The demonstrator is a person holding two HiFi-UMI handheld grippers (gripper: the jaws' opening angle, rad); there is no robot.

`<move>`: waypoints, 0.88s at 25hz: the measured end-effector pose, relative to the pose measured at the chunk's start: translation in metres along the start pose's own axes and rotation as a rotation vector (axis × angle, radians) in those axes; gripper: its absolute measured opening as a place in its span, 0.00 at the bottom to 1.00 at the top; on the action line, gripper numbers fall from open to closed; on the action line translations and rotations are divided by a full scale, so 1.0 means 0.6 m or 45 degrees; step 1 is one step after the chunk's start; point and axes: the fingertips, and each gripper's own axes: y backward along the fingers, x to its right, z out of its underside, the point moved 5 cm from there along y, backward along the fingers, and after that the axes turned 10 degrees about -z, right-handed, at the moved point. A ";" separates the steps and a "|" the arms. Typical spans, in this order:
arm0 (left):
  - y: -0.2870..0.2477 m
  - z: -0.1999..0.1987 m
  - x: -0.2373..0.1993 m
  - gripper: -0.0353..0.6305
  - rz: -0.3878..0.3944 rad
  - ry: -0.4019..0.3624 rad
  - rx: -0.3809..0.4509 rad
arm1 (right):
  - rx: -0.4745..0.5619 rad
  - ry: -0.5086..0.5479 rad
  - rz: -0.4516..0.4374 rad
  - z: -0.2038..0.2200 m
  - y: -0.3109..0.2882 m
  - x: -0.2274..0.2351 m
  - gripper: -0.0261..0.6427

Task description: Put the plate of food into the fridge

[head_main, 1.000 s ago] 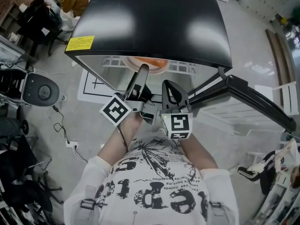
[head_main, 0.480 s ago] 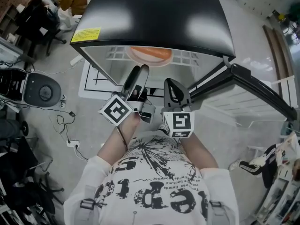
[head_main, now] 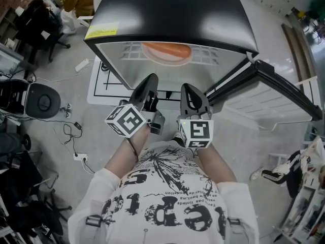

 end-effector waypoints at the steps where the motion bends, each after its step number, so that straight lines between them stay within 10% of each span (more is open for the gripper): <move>1: 0.004 -0.002 0.005 0.06 0.005 -0.069 -0.001 | 0.005 0.000 0.006 -0.002 0.001 -0.003 0.04; 10: 0.045 0.004 0.055 0.06 -0.007 -0.886 0.057 | 0.060 -0.006 0.021 -0.014 0.015 -0.037 0.04; 22: 0.077 -0.002 0.045 0.06 0.071 -0.862 0.103 | 0.104 0.010 0.041 -0.027 0.018 -0.067 0.04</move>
